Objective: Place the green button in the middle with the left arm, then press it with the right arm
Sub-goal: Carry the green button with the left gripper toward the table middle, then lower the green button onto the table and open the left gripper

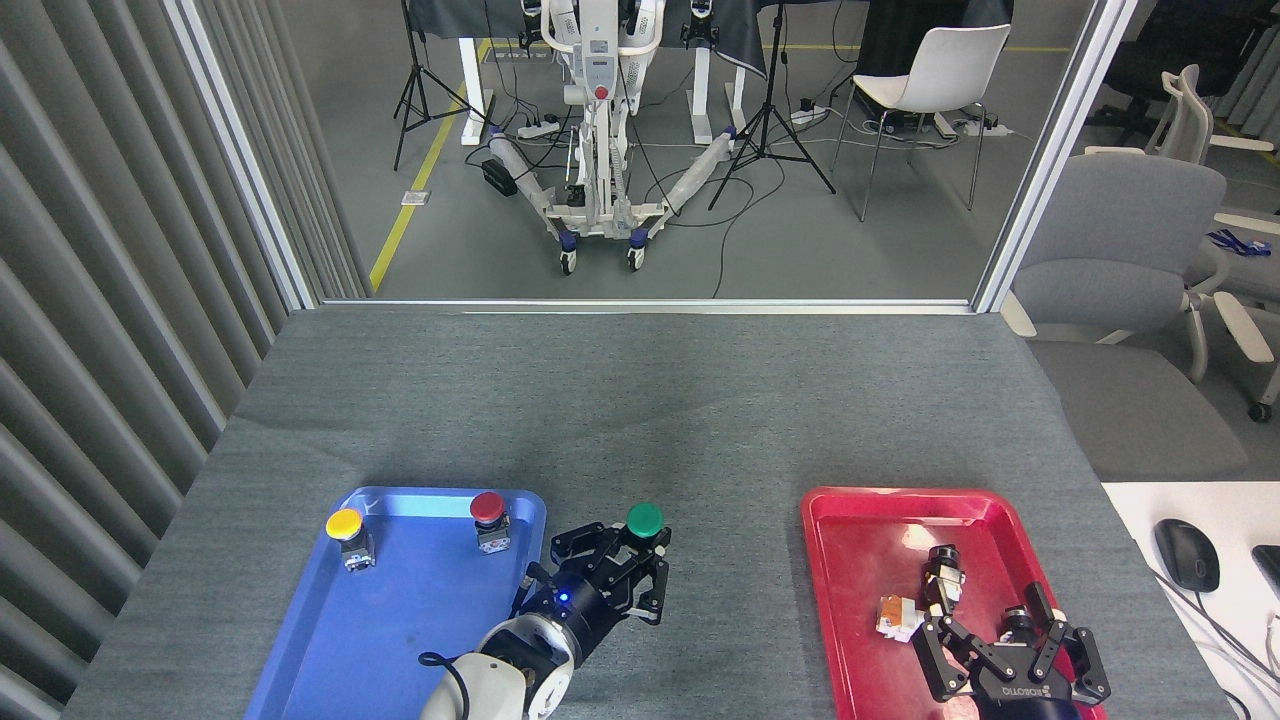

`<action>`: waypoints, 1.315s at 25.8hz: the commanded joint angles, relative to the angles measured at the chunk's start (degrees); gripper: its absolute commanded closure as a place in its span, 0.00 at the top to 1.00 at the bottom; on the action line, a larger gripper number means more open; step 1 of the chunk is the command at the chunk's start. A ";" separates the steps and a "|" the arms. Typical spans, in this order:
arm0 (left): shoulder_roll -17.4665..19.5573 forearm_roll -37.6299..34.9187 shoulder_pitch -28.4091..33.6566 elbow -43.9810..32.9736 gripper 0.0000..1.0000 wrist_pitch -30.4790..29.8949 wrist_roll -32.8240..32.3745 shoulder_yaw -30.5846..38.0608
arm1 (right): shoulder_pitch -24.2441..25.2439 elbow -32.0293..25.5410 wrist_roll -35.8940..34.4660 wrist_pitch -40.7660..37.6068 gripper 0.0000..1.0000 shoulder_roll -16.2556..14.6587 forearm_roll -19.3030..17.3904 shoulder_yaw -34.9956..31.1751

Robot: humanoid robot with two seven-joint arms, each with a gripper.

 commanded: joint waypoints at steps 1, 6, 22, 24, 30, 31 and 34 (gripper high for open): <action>-1.60 -0.08 0.26 0.93 0.00 4.23 -0.02 -0.99 | 0.03 0.00 0.01 0.09 1.00 0.09 0.06 0.08; -0.99 -0.35 2.11 0.84 0.00 3.44 0.33 -1.16 | 0.12 0.00 0.01 0.27 1.00 0.26 0.24 0.16; -1.51 -0.43 1.58 5.77 0.05 3.61 2.00 -9.34 | 0.38 0.00 0.01 0.36 1.00 0.61 0.50 0.25; -1.51 -0.43 1.58 6.03 0.08 3.53 2.44 -9.34 | 0.38 0.00 0.01 0.36 1.00 0.53 0.50 0.25; -1.51 -0.35 1.58 6.03 0.24 2.82 2.70 -9.69 | 0.47 0.00 0.01 0.18 1.00 0.53 0.50 0.25; -1.51 -0.35 1.58 6.03 0.25 2.47 2.79 -9.95 | 0.47 0.00 0.01 0.18 1.00 0.53 0.50 0.25; -1.51 -0.35 1.67 6.03 0.34 1.68 3.49 -10.31 | 0.47 0.00 0.01 0.09 1.00 0.35 0.42 0.25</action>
